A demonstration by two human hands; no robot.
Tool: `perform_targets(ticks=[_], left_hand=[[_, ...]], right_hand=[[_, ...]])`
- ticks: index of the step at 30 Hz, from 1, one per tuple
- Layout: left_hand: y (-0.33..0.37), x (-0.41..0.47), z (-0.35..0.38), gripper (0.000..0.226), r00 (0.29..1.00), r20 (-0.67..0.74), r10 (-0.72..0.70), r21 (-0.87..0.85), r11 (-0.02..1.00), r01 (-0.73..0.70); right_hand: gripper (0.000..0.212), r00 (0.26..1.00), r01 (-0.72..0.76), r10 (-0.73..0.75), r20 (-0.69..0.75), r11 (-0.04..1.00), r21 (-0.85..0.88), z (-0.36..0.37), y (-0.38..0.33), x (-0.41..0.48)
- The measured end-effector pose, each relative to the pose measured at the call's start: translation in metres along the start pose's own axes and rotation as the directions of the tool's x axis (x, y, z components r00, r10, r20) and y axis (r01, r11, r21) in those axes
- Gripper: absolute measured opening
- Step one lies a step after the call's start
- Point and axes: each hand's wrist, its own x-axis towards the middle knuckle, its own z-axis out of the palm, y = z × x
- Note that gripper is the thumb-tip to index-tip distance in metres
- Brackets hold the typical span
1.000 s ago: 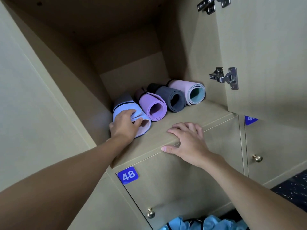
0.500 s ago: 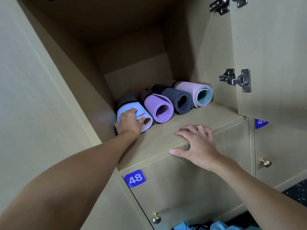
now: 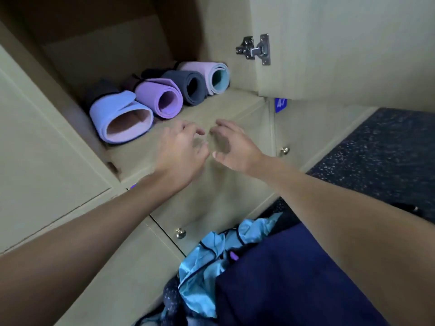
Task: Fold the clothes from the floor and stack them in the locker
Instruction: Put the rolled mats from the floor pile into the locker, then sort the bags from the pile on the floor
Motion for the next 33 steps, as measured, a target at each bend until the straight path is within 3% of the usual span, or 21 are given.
perform_targets(ticks=[5,10,16,20,23,26,29,33], left_hand=[[0.040,-0.051,0.034,0.024,0.949,0.258,0.179,-0.156,0.977,-0.142],[0.064,-0.105,0.085,0.040,0.799,0.538,0.267,-0.189,0.963,-0.195],[0.078,-0.156,0.143,0.076,0.644,0.726,0.241,-0.206,0.970,-0.130],[0.085,-0.187,0.164,0.090,0.579,0.793,0.191,-0.104,0.978,-0.180],[0.096,-0.194,0.170,0.092,0.595,0.781,0.189,-0.099,0.978,-0.181],[0.112,-0.197,0.168,0.091,0.597,0.762,0.252,-0.158,0.966,-0.207],[0.128,-0.199,0.165,0.090,0.594,0.756,0.276,-0.199,0.961,-0.193],[0.143,-0.203,0.154,0.100,0.599,0.760,0.251,-0.196,0.968,-0.156]], right_hand=[[0.049,0.949,-0.308,0.312,0.049,0.948,-0.079,-0.019,0.027,-0.095],[0.048,0.805,-0.580,0.591,-0.063,0.759,-0.297,-0.041,0.066,-0.220],[0.065,0.611,-0.775,0.780,-0.136,0.553,-0.305,-0.049,0.087,-0.327],[0.084,0.523,-0.852,0.826,-0.210,0.502,-0.148,-0.038,0.097,-0.359],[0.095,0.450,-0.850,0.844,-0.291,0.505,0.151,-0.038,0.102,-0.363],[0.104,0.391,-0.776,0.876,-0.282,0.479,0.411,-0.040,0.106,-0.362],[0.098,0.375,-0.731,0.874,-0.310,0.484,0.481,-0.037,0.107,-0.353],[0.078,0.420,-0.702,0.829,-0.369,0.554,0.447,-0.044,0.100,-0.327]])
